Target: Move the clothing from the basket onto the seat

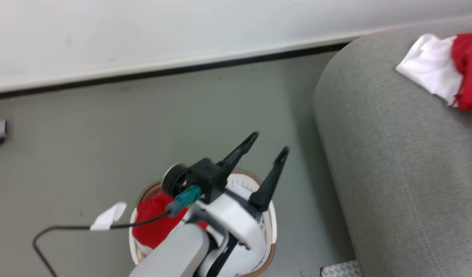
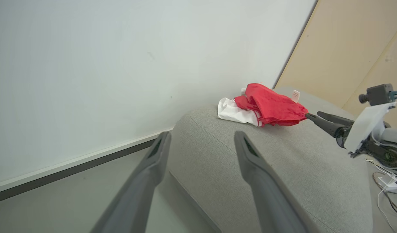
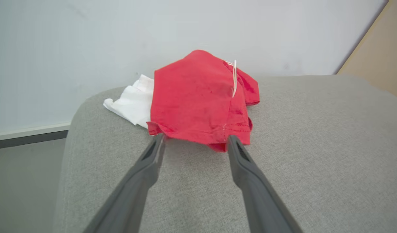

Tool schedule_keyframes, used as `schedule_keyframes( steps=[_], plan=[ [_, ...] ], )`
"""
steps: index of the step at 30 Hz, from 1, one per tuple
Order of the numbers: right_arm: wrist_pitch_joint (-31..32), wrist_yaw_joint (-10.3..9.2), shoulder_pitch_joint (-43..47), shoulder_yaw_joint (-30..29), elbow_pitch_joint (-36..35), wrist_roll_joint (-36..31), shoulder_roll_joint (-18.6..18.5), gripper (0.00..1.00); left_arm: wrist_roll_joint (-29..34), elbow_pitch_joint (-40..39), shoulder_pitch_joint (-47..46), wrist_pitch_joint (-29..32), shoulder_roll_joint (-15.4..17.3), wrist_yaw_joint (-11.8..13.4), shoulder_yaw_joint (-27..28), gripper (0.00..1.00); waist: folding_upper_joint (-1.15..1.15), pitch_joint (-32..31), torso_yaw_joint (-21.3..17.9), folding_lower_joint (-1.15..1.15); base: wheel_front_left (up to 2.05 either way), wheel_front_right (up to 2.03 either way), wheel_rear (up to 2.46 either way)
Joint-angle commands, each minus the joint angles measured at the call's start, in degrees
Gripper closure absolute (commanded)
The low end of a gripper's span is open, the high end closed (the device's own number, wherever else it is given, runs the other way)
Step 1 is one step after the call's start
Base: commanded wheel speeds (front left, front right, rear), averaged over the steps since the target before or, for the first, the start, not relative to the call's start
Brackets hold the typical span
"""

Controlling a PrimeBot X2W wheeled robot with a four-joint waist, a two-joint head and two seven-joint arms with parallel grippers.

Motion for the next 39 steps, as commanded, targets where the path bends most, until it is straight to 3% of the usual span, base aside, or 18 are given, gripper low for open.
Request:
schedule_keyframes(
  steps=[1,9,14,20,26,39],
  plan=[
    [-0.2,-0.12,3.6,-0.1,-3.3,0.0,1.3,0.0,-0.5,0.0,1.8,-0.5,1.1,0.5,0.4,0.0,0.0,-2.7,-1.5,0.0,0.0,0.0,0.0],
    [-0.2,-0.12,16.6,-3.1,-24.1,-2.2,7.6,0.0,-1.9,-0.3,9.1,-3.8,4.7,3.7,3.3,0.0,0.0,-8.2,-0.4,0.0,0.0,0.0,0.0],
    [-0.2,-0.12,23.3,-2.5,-31.1,-3.1,11.5,0.0,-2.9,0.1,14.9,-6.4,6.2,5.9,6.2,0.0,0.0,-12.3,1.5,0.0,0.0,0.0,0.0],
    [-0.2,-0.12,27.4,-0.8,-34.3,-3.7,14.0,0.0,-2.0,-0.3,19.1,-7.4,7.5,7.4,9.6,0.0,0.0,-14.5,3.2,0.0,0.0,0.0,0.0],
    [-0.2,-0.12,30.5,1.4,-34.0,-5.0,15.7,0.0,0.1,-1.8,24.1,-7.5,6.7,7.7,15.3,0.0,0.0,-16.8,4.8,0.0,0.0,0.0,0.0],
    [-0.2,-0.12,33.0,6.3,-30.8,-6.8,17.6,0.0,7.4,-0.8,34.0,-7.5,1.8,4.1,26.8,0.0,0.0,-19.2,5.4,0.0,0.0,0.0,0.0]
  ],
)
